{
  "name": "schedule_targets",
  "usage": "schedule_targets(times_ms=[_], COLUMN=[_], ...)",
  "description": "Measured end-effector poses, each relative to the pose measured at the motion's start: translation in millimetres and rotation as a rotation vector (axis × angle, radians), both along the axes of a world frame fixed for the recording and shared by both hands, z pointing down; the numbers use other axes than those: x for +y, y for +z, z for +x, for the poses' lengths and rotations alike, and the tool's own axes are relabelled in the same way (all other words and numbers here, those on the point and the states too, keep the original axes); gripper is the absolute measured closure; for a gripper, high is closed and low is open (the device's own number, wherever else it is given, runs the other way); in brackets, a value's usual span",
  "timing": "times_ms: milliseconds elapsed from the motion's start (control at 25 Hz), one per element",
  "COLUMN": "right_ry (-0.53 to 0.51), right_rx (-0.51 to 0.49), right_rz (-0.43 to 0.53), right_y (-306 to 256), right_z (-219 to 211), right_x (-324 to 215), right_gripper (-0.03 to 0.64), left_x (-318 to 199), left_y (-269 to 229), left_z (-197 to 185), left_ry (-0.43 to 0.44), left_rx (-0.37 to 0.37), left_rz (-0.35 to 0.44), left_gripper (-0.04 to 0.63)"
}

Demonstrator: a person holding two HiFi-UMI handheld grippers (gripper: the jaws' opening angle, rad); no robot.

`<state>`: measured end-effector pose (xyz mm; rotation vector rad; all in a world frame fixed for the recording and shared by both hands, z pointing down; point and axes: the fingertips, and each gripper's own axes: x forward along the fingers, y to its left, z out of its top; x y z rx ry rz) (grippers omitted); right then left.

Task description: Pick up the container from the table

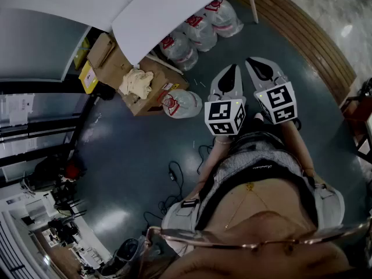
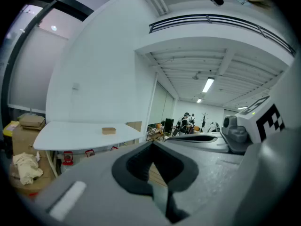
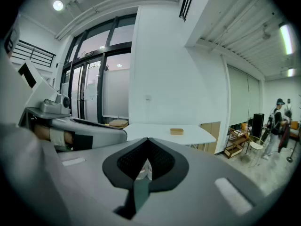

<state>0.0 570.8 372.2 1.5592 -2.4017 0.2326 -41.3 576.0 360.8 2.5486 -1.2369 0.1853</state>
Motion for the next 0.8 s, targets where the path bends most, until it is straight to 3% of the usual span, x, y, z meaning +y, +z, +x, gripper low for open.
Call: schedule_targets(times_ms=[520,800], right_ry=[-0.118,-0.108], right_rx=[-0.041,-0.012], right_rz=[0.008,-0.003], right_y=[3.4,9.1], right_z=[-6.1,-8.1], right_x=[8.4,-12.3], right_gripper=[0.591,0.591], left_x=[4.8,-17.6], left_y=[3.9,1.5], left_z=[3.4,-0.4], left_ry=[-0.056,-0.050], left_rx=[0.036,0.044], left_rz=[0.002,0.028], left_gripper=[0.594,0.594])
